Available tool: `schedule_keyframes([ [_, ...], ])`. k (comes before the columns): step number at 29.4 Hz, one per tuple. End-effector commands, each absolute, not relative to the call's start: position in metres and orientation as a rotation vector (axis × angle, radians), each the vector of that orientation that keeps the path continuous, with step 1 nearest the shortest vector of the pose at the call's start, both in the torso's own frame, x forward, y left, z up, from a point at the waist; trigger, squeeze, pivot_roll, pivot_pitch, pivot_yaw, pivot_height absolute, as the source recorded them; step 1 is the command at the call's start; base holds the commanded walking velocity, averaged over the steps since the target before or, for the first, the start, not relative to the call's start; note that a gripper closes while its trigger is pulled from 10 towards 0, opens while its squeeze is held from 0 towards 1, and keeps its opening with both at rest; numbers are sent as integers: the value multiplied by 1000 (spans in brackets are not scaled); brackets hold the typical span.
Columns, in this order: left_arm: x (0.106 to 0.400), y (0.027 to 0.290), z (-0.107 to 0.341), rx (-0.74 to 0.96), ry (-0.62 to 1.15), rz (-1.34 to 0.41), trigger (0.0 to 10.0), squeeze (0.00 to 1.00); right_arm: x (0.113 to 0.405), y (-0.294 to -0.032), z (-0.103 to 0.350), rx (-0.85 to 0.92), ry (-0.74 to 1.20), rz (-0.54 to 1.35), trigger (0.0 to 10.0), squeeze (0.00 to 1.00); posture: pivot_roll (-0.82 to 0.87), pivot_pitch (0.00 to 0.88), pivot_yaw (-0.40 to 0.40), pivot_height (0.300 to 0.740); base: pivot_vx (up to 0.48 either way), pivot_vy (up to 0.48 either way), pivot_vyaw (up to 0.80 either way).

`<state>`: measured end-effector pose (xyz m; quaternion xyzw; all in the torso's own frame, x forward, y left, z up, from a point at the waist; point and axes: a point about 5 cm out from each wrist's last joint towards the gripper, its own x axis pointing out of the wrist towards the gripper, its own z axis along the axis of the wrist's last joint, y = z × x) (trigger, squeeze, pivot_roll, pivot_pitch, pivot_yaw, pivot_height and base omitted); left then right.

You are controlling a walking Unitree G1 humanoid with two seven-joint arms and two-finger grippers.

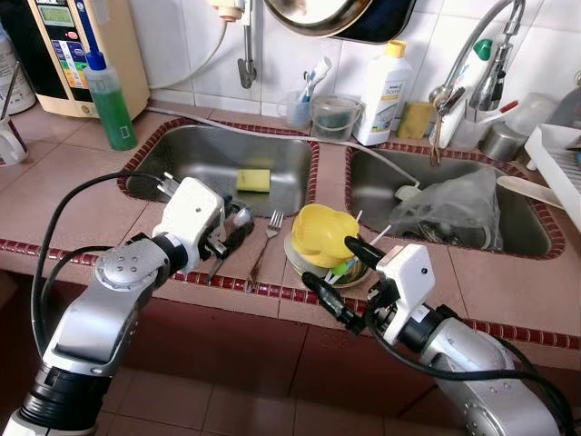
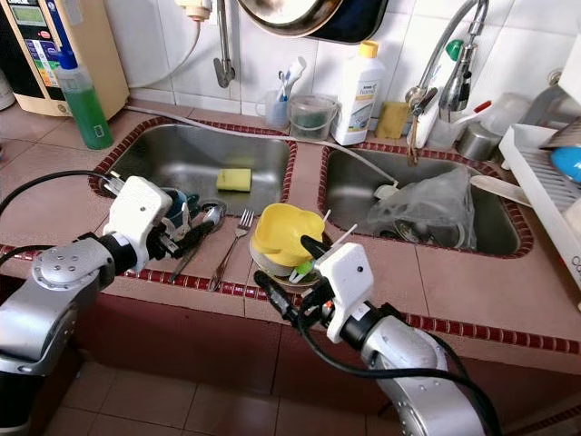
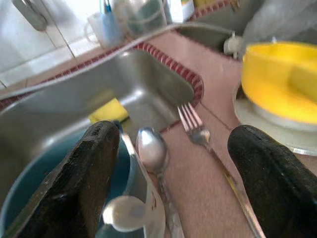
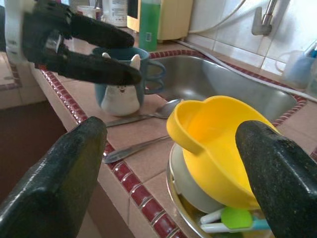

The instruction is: Kitchen organization

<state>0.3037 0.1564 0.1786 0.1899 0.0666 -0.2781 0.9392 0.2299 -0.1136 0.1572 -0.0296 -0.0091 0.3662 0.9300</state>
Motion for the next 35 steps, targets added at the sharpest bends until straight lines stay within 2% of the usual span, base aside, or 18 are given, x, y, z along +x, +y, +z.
schedule_keyframes([
  [1, 307, 156, 178, 417, 163, -569, 10000, 0, 226, -111, 162, -64, -25, 758, 10000, 0, 51, 20, -18, 731, 0, 0, 0],
  [23, 324, 165, 200, 535, 236, -520, 10000, 0, 224, -106, 172, 5, -29, 751, 10000, 0, 48, 0, 2, 731, 0, 0, 0],
  [35, 323, 179, 193, 570, 306, -532, 10000, 0, 218, -106, 169, 25, -1, 762, 10000, 0, 47, 0, 4, 731, 0, 0, 0],
])
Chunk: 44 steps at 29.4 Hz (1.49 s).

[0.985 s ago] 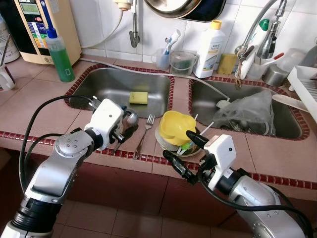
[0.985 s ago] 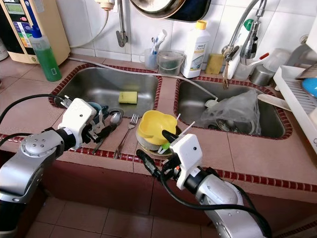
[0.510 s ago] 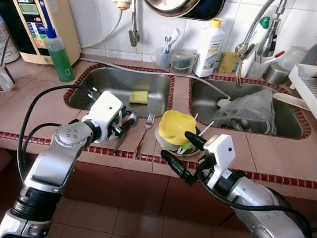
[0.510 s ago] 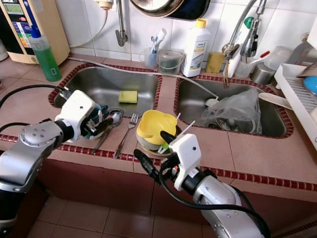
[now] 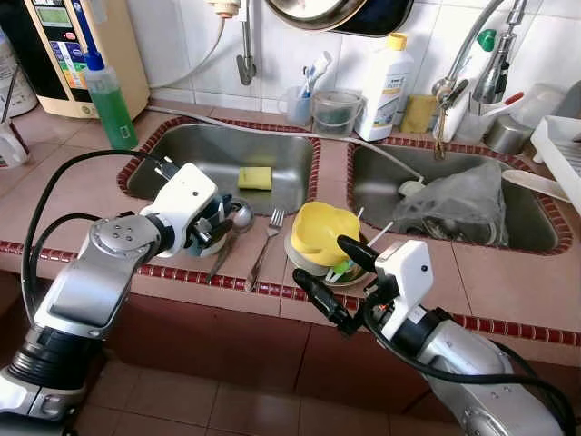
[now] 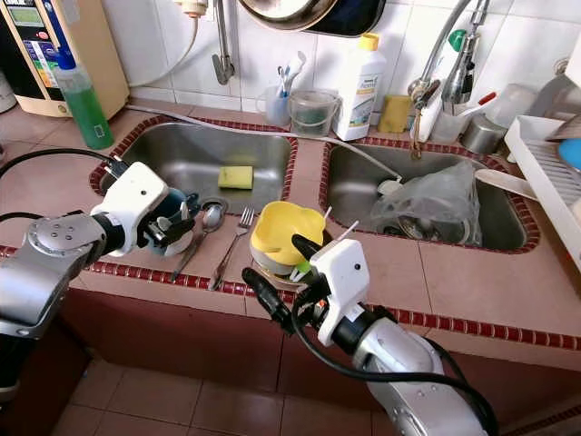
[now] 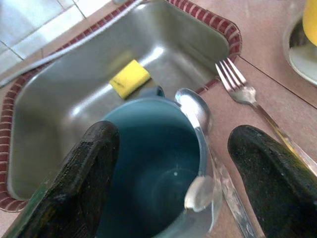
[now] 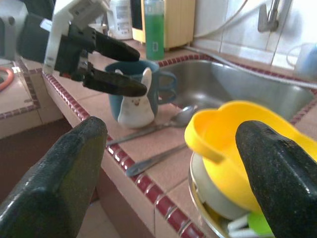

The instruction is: Kitchen organization

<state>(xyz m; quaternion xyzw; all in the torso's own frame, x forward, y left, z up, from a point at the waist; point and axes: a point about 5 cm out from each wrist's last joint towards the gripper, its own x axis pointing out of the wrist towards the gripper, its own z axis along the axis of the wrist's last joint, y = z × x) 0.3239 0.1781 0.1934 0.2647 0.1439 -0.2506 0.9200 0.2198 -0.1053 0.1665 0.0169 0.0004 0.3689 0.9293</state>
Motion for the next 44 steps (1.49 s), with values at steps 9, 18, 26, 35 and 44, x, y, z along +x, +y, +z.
schedule_keyframes([
  [9, 323, 183, 192, 685, 317, -554, 10000, 0, 218, -105, 169, 30, 5, 768, 10000, 0, 53, 11, 4, 731, 0, 0, 0],
  [18, 324, 177, 186, 742, 327, -602, 10000, 0, 218, -105, 168, 38, 7, 757, 10000, 0, 44, 24, 16, 731, 0, 0, 0],
  [26, 327, 167, 186, 736, 320, -654, 0, 0, 217, -106, 168, 46, 5, 732, 10000, 0, 32, 32, 29, 731, 0, 0, 0],
  [35, 330, 165, 187, 759, 322, -684, 0, 0, 216, -106, 169, 55, 1, 710, 10000, 0, 26, 35, 42, 731, 0, 0, 0],
  [44, 331, 167, 188, 767, 329, -682, 0, 0, 217, -105, 168, 51, 0, 694, 10000, 0, 27, 39, 49, 731, 0, 0, 0],
])
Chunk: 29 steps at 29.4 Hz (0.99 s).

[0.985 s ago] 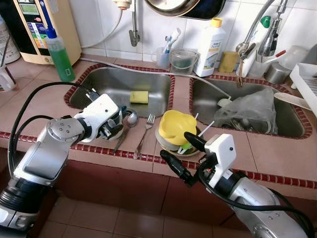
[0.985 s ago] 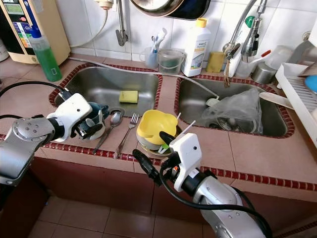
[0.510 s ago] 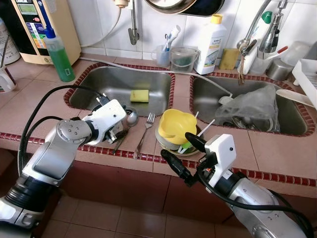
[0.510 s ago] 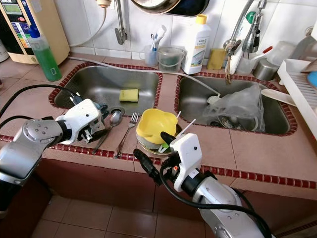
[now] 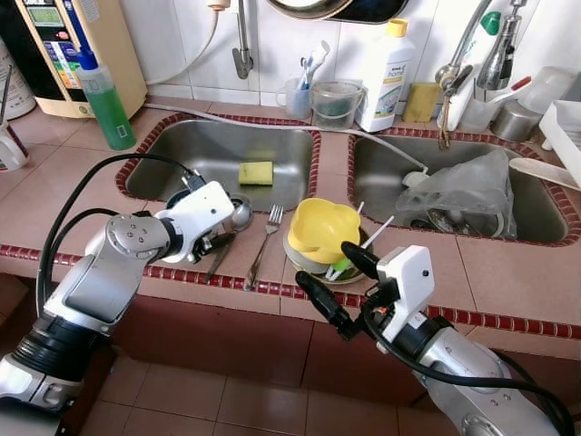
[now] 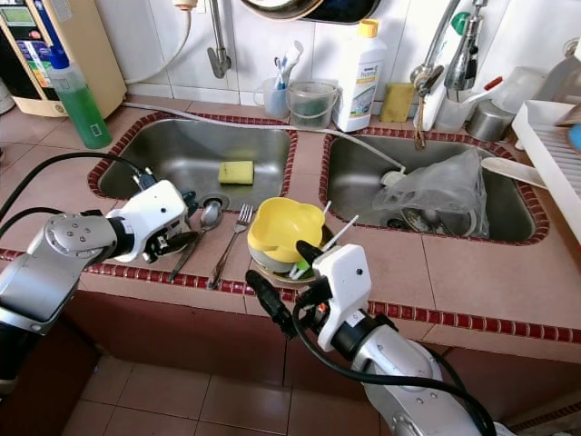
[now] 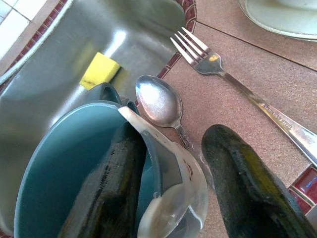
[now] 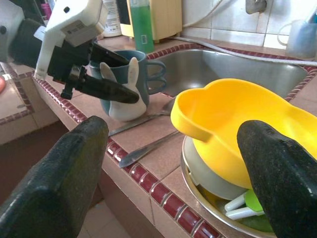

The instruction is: Kitchen organization

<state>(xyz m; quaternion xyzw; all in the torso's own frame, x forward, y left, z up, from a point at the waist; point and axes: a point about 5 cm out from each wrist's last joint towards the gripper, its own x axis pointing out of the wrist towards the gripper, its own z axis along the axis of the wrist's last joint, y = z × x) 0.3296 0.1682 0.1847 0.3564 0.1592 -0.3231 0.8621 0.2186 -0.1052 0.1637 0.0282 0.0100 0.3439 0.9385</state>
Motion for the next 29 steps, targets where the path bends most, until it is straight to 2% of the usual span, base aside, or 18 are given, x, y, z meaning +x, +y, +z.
schedule_keyframes([
  [1, 331, 168, 188, 766, 328, -682, 0, 0, 217, -105, 168, 52, 0, 693, 10000, 0, 27, 39, 49, 731, 0, 0, 0],
  [29, 330, 176, 189, 732, 331, -629, 0, 0, 220, -107, 170, 49, -5, 695, 10000, 0, 36, 31, 17, 731, 0, 0, 0],
])
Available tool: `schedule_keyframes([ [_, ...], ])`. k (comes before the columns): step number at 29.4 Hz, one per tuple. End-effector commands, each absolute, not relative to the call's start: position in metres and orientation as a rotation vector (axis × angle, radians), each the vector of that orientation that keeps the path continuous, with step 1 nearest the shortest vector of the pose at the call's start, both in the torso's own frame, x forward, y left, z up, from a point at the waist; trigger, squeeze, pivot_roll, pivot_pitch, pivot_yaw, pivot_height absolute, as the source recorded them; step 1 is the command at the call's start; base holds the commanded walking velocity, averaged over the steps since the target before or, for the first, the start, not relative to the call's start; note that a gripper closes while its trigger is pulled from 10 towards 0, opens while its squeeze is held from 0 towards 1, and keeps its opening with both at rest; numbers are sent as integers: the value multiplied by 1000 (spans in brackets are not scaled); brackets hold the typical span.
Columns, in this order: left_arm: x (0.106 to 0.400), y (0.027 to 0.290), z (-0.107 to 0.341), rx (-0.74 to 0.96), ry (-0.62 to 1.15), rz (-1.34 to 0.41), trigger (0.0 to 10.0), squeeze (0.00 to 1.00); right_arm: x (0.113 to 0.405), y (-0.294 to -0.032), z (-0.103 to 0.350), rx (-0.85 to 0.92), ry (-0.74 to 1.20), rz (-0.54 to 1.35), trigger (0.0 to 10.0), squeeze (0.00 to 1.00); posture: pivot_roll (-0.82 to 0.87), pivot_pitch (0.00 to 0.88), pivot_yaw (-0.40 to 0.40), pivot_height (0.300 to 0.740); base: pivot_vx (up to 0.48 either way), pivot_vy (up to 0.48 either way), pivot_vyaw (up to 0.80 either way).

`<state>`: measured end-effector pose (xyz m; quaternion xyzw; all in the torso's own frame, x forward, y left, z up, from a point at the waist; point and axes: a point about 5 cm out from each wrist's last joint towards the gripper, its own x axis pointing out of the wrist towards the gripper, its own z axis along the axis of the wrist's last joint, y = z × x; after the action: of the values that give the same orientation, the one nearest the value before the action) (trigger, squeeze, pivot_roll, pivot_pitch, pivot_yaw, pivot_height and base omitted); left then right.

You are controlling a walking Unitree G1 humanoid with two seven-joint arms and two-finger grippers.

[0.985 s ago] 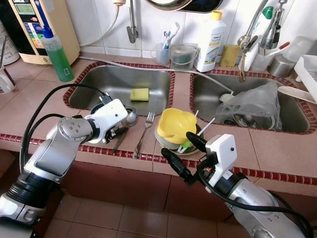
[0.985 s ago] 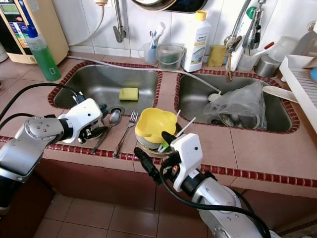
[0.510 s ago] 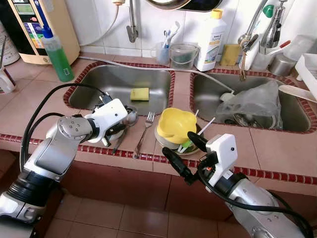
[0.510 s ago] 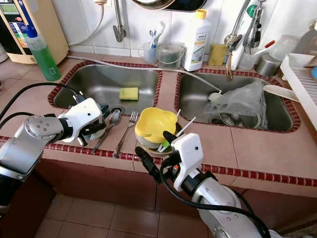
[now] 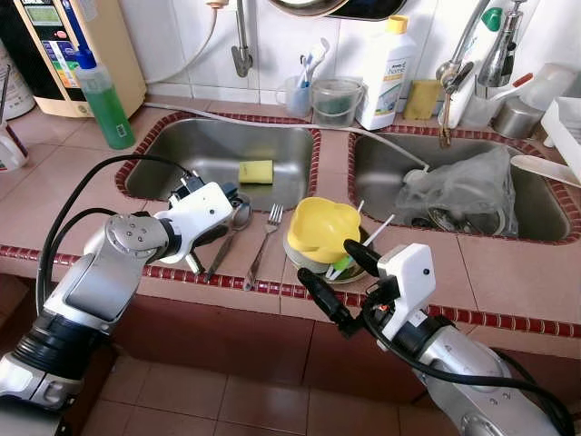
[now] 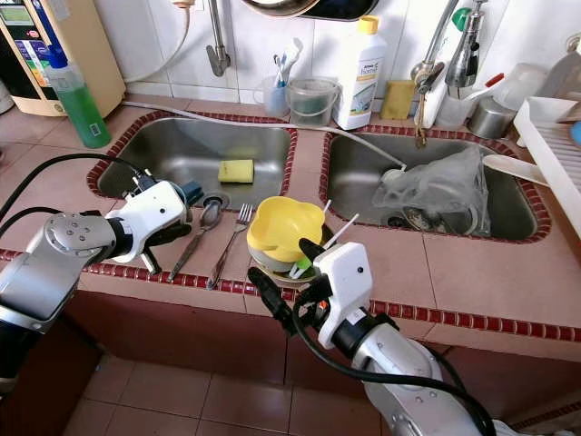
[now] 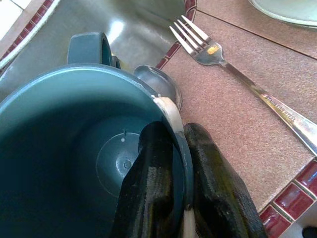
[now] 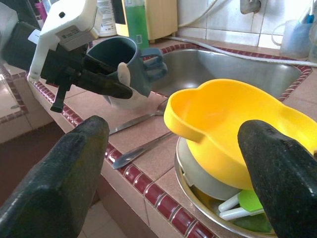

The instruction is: Kitchen organization

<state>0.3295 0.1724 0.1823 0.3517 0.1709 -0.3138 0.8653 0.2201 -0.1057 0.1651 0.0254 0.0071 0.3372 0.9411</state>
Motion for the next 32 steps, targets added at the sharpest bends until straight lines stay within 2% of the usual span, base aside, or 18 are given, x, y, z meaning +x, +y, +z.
schedule_keyframes([
  [1, 330, 178, 190, 719, 325, -606, 0, 0, 221, -107, 171, 53, -10, 692, 10000, 0, 36, 30, 13, 731, 0, 0, 0],
  [3, 331, 179, 191, 704, 319, -587, 0, 0, 222, -108, 171, 58, -16, 685, 10000, 0, 37, 29, 11, 731, 0, 0, 0],
  [4, 332, 180, 192, 674, 304, -554, 9176, 0, 225, -109, 174, 67, -31, 673, 10000, 0, 36, 26, 7, 731, 0, 0, 0],
  [5, 334, 181, 194, 649, 290, -523, 9176, 0, 227, -110, 175, 74, -42, 662, 10000, 0, 37, 25, 5, 731, 0, 0, 0],
  [6, 335, 182, 196, 597, 257, -489, 10000, 0, 230, -113, 180, 79, -75, 647, 10000, 0, 40, 22, 0, 731, 0, 0, 0],
  [10, 335, 180, 204, 460, 176, -431, 10000, 0, 236, -120, 188, 90, -135, 606, 10000, 0, 46, 16, -11, 731, 0, 0, 0],
  [14, 334, 179, 207, 418, 156, -420, 10000, 0, 238, -121, 189, 94, -144, 595, 10000, 0, 46, 16, -11, 731, 0, 0, 0],
  [17, 328, 171, 225, 94, -90, -297, 10000, 0, 260, -140, 212, 128, -304, 425, 10000, 0, 73, 0, -47, 731, 0, 0, 0],
  [19, 326, 169, 226, 73, -113, -305, 10000, 0, 263, -142, 214, 135, -321, 402, 10000, 0, 73, 0, -47, 731, 0, 0, 0],
  [23, 315, 159, 219, 57, -243, -252, 10000, 0, 277, -159, 224, 132, -400, 196, 10000, 0, 80, 0, -59, 731, 0, 0, 0],
  [32, 306, 155, 208, -29, -306, -230, 10000, 0, 285, -169, 214, 57, -417, 62, 10000, 0, 74, 0, -61, 731, 0, 0, 0],
])
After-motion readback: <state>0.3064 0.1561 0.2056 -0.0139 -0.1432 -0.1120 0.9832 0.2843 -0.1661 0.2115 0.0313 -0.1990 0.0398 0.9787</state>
